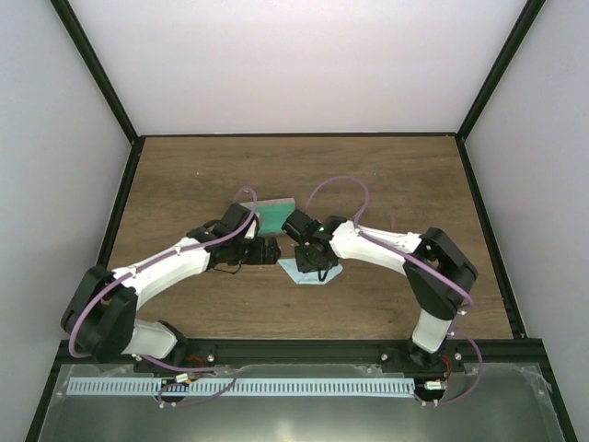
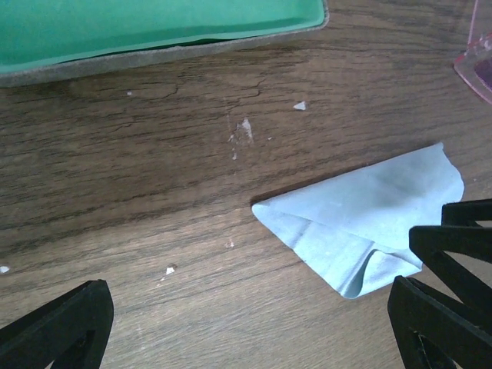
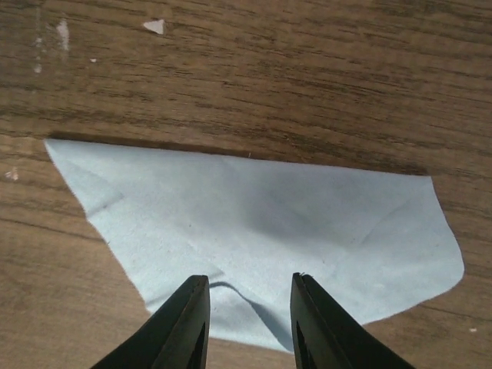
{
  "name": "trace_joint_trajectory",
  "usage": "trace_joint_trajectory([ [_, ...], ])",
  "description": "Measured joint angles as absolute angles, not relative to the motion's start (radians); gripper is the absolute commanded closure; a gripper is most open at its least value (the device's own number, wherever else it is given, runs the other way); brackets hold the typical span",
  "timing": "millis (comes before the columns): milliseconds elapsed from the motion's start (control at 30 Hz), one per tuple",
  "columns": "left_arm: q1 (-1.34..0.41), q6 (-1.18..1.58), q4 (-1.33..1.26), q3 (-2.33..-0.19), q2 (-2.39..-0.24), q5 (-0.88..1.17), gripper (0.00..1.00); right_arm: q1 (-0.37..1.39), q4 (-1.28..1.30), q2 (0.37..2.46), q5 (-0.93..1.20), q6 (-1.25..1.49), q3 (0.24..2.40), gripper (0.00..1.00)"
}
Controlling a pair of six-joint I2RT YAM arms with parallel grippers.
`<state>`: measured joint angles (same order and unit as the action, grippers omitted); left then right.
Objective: Organize the sunglasses
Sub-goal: Adjust the glasses cleaning cloth at the center of the board.
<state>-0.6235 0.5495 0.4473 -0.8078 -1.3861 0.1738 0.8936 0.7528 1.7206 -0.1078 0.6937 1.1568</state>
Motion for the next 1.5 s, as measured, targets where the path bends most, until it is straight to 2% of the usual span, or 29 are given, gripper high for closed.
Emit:
trace_joint_trajectory([
  [733,-0.624,0.547,0.458,-0.784,-1.378,0.125,0.04,0.910,0.724,1.819,-0.083,0.669,1.145,0.78],
  [1033,-0.624,0.548,0.459,-0.783,-1.378,0.113,0.04,0.910,0.717,1.826,-0.083,0.664,1.143,0.94],
  [1500,-0.624,0.549,0.458,-0.783,-1.377,0.113,0.04,0.911,0.735,1.819,-0.099,0.665,1.151,0.95],
])
